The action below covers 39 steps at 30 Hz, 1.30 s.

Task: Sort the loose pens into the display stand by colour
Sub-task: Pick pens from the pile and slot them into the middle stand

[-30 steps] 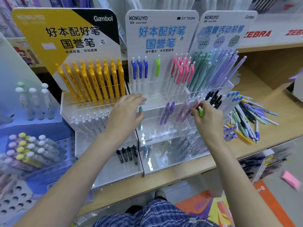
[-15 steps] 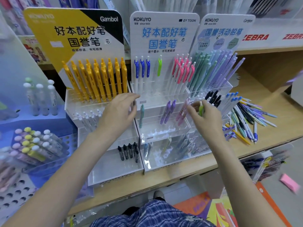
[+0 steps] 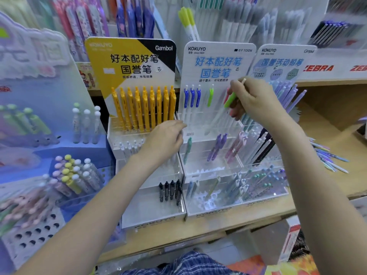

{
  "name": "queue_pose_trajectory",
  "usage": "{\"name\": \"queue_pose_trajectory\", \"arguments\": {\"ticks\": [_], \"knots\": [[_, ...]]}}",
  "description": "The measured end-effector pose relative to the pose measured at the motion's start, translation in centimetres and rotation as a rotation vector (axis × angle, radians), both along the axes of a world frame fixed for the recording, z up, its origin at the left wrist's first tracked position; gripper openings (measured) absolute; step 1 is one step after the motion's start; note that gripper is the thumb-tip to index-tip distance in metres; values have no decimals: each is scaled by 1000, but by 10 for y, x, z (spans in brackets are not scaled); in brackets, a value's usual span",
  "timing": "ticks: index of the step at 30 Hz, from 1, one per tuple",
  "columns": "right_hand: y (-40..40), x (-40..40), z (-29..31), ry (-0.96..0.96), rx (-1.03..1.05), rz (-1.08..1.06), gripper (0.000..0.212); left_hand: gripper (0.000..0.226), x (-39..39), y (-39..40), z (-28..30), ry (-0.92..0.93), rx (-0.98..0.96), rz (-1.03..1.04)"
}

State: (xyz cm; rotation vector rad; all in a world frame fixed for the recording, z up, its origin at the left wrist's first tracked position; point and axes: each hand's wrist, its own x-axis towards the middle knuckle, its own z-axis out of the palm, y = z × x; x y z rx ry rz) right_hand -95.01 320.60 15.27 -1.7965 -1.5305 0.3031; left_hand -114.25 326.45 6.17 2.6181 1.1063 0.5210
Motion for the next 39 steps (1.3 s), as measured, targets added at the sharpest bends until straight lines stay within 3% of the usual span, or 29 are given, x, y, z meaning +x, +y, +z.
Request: {"name": "queue_pose_trajectory", "arguments": {"ticks": [5, 20, 23, 25, 31, 35, 39], "knots": [[21, 2, -7, -192, 30, -70, 20, 38, 2, 5, -7, 15, -10, 16], [64, 14, -7, -282, -6, -161, 38, 35, 4, 3, -15, -46, 40, 61], [66, 12, -8, -353, -112, -107, 34, 36, 5, 4, -15, -49, 50, 71], [67, 10, -9, -397, -174, -61, 22, 36, 6, 5, -16, -36, 54, 77], [70, 16, -5, -428, -214, 7, 3, 34, 7, 10, -13, -22, 48, 77], [79, 18, -1, -507, -271, 2, 5, 33, 7, 8, -14, -35, 64, 79], [88, 22, 6, -442, -352, 82, 8, 32, 8, 8, -15, -57, 70, 85]]}}
